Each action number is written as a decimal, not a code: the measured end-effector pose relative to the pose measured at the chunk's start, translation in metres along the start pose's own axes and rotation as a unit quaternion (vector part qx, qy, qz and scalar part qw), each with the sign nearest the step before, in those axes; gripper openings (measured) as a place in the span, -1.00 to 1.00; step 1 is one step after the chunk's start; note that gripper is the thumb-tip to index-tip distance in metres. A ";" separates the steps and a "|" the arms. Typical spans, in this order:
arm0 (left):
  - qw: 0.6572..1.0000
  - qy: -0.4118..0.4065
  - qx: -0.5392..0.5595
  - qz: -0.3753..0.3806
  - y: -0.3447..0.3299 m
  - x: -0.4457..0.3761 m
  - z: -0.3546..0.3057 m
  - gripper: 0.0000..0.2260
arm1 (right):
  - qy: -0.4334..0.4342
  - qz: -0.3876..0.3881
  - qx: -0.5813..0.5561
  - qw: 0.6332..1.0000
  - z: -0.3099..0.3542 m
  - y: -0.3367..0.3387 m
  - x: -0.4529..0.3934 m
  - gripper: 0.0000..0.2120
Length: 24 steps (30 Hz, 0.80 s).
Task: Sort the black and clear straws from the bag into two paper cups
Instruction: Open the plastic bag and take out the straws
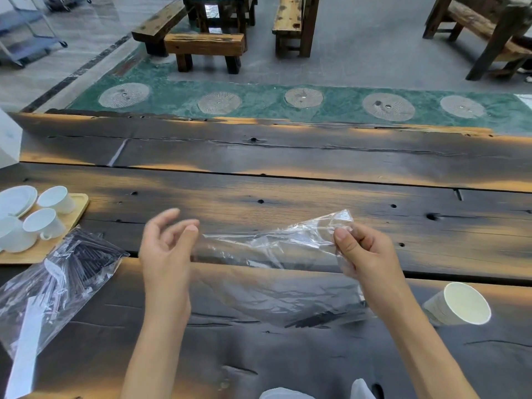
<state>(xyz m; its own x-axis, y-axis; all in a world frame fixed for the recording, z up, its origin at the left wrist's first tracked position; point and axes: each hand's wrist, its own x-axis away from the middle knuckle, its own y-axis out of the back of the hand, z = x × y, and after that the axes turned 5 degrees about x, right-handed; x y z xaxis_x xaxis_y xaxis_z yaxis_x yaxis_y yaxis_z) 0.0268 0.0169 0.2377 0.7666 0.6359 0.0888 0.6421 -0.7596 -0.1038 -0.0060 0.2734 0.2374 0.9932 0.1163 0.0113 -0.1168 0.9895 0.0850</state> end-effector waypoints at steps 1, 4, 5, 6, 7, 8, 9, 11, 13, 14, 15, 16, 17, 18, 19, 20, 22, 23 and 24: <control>0.994 -0.082 -0.079 -0.001 -0.002 0.002 -0.006 -0.74 | 0.004 0.005 0.012 1.000 0.002 0.001 0.000 -0.69; 0.879 -0.342 -0.319 0.093 -0.012 0.007 -0.014 -0.78 | 0.011 0.028 0.036 0.999 0.003 -0.002 0.000 -0.72; 0.836 -0.386 -0.358 0.153 -0.017 0.006 -0.012 -0.75 | 0.013 0.033 0.037 0.999 0.004 -0.004 0.001 -0.73; 0.808 -0.406 -0.375 0.204 -0.022 0.006 -0.010 -0.71 | 0.012 0.034 0.035 0.999 0.004 -0.006 0.001 -0.74; 0.793 -0.415 -0.378 0.235 -0.026 0.006 -0.007 -0.71 | 0.012 0.035 0.032 0.999 0.005 -0.007 0.001 -0.74; 0.787 -0.423 -0.374 0.248 -0.030 0.005 -0.006 -0.73 | 0.012 0.036 0.030 0.999 0.007 -0.008 0.001 -0.74; 0.788 -0.426 -0.367 0.251 -0.033 0.004 -0.005 -0.76 | 0.012 0.037 0.029 0.999 0.008 -0.008 0.001 -0.74; 0.797 -0.426 -0.349 0.248 -0.036 0.003 -0.003 -0.75 | 0.019 0.046 0.028 0.998 0.011 -0.006 0.003 -0.72; 0.822 -0.394 -0.321 0.256 -0.037 0.004 -0.005 -0.74 | 0.026 0.052 0.042 0.997 0.012 -0.005 0.004 -0.69; 0.841 -0.368 -0.297 0.264 -0.037 0.005 -0.006 -0.74 | 0.026 0.051 0.052 0.997 0.012 -0.004 0.005 -0.69; 0.860 -0.337 -0.268 0.275 -0.037 0.005 -0.008 -0.74 | 0.025 0.050 0.062 0.997 0.012 -0.004 0.006 -0.68; 0.874 -0.309 -0.243 0.286 -0.036 0.005 -0.009 -0.73 | 0.023 0.048 0.068 0.996 0.012 -0.004 0.006 -0.68; 0.881 -0.290 -0.229 0.294 -0.036 0.006 -0.011 -0.72 | 0.022 0.046 0.071 0.996 0.011 -0.005 0.007 -0.68; 0.881 -0.282 -0.230 0.301 -0.036 0.007 -0.011 -0.71 | 0.022 0.046 0.072 0.996 0.011 -0.006 0.007 -0.67; 0.874 -0.286 -0.245 0.306 -0.036 0.008 -0.011 -0.72 | 0.023 0.046 0.071 0.996 0.010 -0.006 0.008 -0.67; 0.861 -0.301 -0.268 0.311 -0.037 0.009 -0.011 -0.73 | 0.024 0.050 0.070 0.996 0.010 -0.008 0.008 -0.67; 0.825 -0.343 -0.311 0.326 -0.042 0.013 -0.008 -0.71 | 0.025 0.064 0.070 0.995 0.011 -0.011 0.009 -0.69; 0.812 -0.361 -0.317 0.331 -0.045 0.014 -0.006 -0.72 | 0.026 0.073 0.071 0.994 0.011 -0.013 0.010 -0.68; 0.808 -0.375 -0.312 0.331 -0.048 0.016 -0.004 -0.75 | 0.028 0.080 0.073 0.994 0.012 -0.014 0.010 -0.67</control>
<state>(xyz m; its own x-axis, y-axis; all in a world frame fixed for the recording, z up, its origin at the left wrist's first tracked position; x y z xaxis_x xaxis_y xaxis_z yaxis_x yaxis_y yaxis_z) 0.0079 0.0627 0.2482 0.8772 -0.2118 -0.4309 0.1442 -0.7398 0.6572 0.0059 0.2594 0.2479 0.9596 0.2806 -0.0187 -0.2690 0.9353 0.2301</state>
